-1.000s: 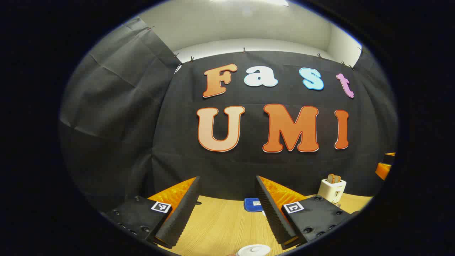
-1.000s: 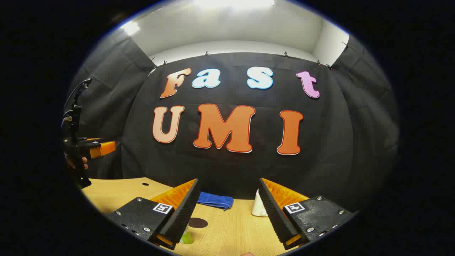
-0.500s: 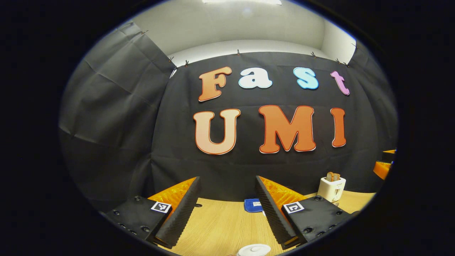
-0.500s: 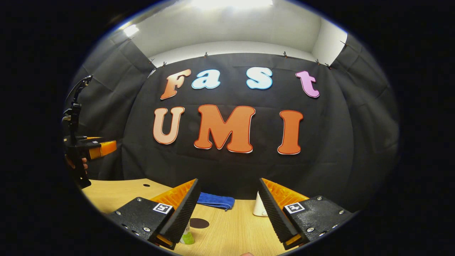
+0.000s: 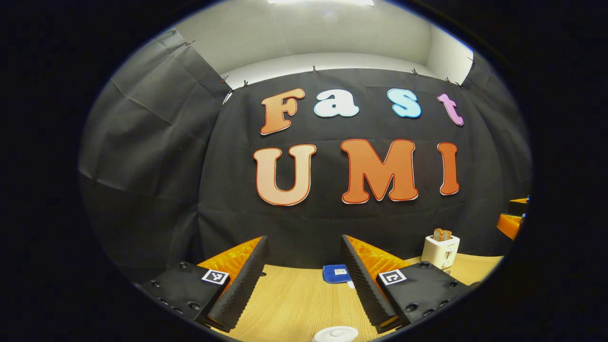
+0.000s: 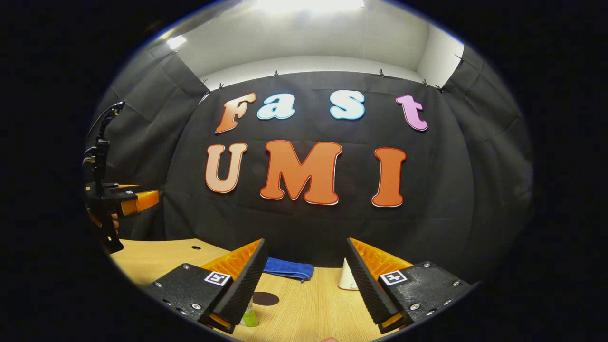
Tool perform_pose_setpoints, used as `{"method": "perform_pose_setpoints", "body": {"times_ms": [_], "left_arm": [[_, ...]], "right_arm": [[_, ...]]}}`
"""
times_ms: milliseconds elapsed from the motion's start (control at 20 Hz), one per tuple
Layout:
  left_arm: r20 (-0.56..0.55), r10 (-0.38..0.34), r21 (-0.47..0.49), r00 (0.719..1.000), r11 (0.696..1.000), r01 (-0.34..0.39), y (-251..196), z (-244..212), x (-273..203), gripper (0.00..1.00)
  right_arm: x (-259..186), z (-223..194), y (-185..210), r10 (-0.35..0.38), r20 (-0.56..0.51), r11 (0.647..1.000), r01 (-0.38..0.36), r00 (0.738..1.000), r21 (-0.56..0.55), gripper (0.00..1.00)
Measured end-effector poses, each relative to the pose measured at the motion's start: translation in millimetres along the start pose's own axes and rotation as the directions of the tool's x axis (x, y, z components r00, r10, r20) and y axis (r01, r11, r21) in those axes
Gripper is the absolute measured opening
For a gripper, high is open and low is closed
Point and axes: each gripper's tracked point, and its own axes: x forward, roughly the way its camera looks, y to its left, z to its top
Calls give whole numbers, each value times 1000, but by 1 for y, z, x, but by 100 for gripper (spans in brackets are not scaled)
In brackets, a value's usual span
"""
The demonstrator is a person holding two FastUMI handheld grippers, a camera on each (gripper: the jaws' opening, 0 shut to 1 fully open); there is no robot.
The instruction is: Open the teacup lid with one hand, grasp the water bottle and pour water into the teacup with the other hand; after pouring, place the water bottle on the coaster and then close the teacup lid.
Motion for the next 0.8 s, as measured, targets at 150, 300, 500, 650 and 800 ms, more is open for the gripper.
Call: {"method": "perform_pose_setpoints", "body": {"times_ms": [150,300,500,650,800], "left_arm": [[-23,-24,3,999,1000,24,-5,-13,0,99],[-55,-58,-1,997,998,58,-11,-32,-1,99],[-134,-98,-15,986,995,97,-21,-72,-7,99],[-197,-126,-23,972,992,124,-24,-100,-11,99],[-258,-153,-39,954,988,148,-30,-128,-17,99]], "right_arm": [[2,-11,3,8,-17,1000,-8,1000,-1,99],[2,-24,9,28,-40,1000,-27,999,8,99],[1,-47,22,73,-81,997,-71,994,24,98],[0,-61,33,98,-105,995,-96,990,23,99],[-2,-78,45,132,-137,991,-127,982,39,98]]}}
